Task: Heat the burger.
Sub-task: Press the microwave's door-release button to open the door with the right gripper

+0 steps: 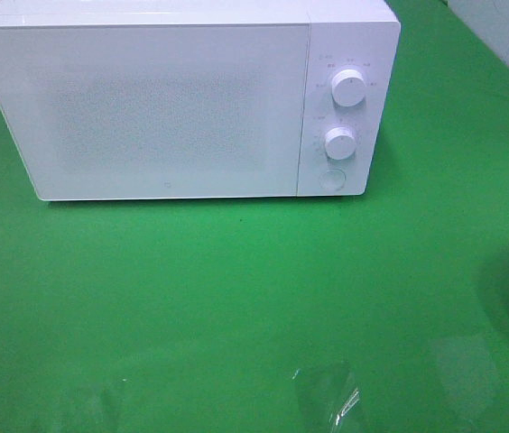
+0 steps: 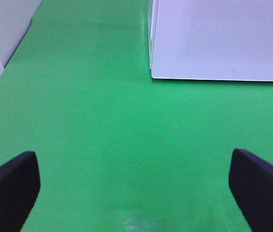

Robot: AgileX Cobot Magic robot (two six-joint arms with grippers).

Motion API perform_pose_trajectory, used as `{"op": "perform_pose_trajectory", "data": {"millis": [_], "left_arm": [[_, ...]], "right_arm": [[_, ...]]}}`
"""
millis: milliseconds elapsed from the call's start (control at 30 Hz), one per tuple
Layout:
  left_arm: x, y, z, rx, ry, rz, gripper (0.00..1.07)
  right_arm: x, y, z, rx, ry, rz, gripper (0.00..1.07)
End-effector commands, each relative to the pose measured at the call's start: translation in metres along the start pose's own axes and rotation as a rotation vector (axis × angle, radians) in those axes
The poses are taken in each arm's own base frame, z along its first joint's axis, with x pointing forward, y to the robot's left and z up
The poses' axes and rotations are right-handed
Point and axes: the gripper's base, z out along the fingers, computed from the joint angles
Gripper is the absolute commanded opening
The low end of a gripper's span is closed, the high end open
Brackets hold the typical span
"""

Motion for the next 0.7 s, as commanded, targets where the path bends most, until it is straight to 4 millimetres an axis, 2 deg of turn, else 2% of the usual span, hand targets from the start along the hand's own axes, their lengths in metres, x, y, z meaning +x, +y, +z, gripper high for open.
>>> {"op": "perform_pose_trajectory", "data": {"millis": [33, 467, 667, 700], "left_arm": [[0.001, -0.001, -0.002, 0.005, -0.025, -0.008, 0.98], [0.001, -0.001, -0.002, 0.005, -0.025, -0.008, 0.98], [0.001, -0.001, -0.002, 0.005, -0.025, -0.008, 0.98], [0.001, -0.001, -0.002, 0.005, -0.025, -0.008, 0.98]], "right_arm": [[0.002, 0.000, -0.003, 0.000, -0.035, -0.002, 0.76], [0.001, 0.000, -0.003, 0.000, -0.038, -0.002, 0.76], [-0.011, 0.000, -0.008, -0.001, -0.057, -0.002, 0.76], [-0.019, 0.001, -0.007, -0.002, -0.056, -0.003, 0.76]]}}
